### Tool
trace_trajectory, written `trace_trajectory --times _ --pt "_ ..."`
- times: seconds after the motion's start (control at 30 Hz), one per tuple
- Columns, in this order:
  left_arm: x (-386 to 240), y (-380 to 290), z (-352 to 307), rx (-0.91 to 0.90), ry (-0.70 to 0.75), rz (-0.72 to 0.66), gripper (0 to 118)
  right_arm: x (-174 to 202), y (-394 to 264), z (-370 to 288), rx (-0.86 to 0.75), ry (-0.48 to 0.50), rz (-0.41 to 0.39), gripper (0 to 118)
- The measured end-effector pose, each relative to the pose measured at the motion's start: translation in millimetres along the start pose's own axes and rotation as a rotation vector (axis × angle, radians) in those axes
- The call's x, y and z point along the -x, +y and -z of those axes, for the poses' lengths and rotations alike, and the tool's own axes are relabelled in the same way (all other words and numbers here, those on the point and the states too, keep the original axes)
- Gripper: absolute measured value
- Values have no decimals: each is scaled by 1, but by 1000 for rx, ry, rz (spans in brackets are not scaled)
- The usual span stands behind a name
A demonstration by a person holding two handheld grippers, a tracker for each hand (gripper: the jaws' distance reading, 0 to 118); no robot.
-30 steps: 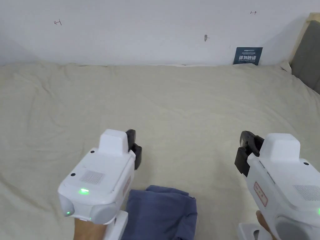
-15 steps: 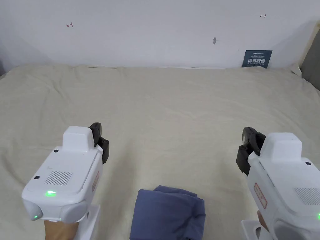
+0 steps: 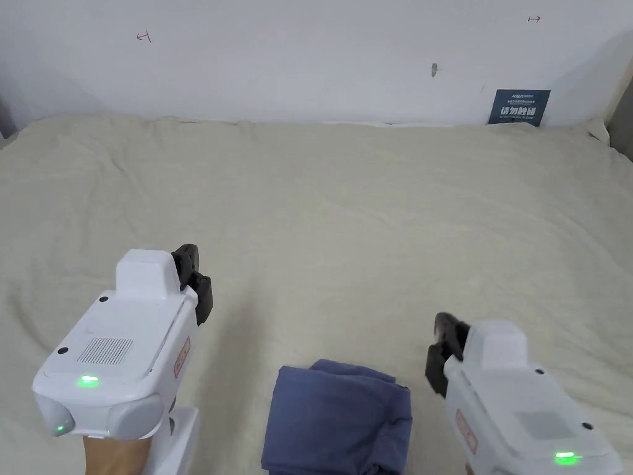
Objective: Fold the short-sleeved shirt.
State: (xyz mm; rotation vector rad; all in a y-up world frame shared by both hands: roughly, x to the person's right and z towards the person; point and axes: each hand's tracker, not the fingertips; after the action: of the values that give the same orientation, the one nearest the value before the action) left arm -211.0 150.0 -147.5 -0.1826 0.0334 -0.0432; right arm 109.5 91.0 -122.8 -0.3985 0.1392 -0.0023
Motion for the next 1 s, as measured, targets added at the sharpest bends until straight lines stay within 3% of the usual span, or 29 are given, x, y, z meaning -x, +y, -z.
trace_trajectory --times 0.47,0.53,0.6,0.67,0.73,0.77,0.83,0.9,0.93,1.0 --pt "11 -34 17 134 -33 -34 0 38 -117 75 343 108 -64 1" --pt "16 -42 22 185 -69 -106 0 35 -136 89 428 105 -49 1" --pt "20 -51 28 242 -102 -175 0 27 -143 91 350 118 -1 1" --pt "21 -58 31 319 -145 -246 1 24 -141 92 371 132 -5 1" --pt "21 -72 40 418 -200 -325 12 28 -138 88 373 128 -35 1" --pt "20 -79 46 471 -224 -352 23 30 -138 88 371 124 -68 1" --pt "13 -96 56 610 -281 -384 70 31 -138 88 368 123 -71 1" --pt "7 -114 69 732 -342 -392 107 30 -138 87 368 124 -60 1" --pt "3 -125 76 771 -360 -408 113 30 -138 87 370 126 -57 1" --pt "0 -139 87 797 -376 -413 113 29 -138 87 373 128 -55 1"
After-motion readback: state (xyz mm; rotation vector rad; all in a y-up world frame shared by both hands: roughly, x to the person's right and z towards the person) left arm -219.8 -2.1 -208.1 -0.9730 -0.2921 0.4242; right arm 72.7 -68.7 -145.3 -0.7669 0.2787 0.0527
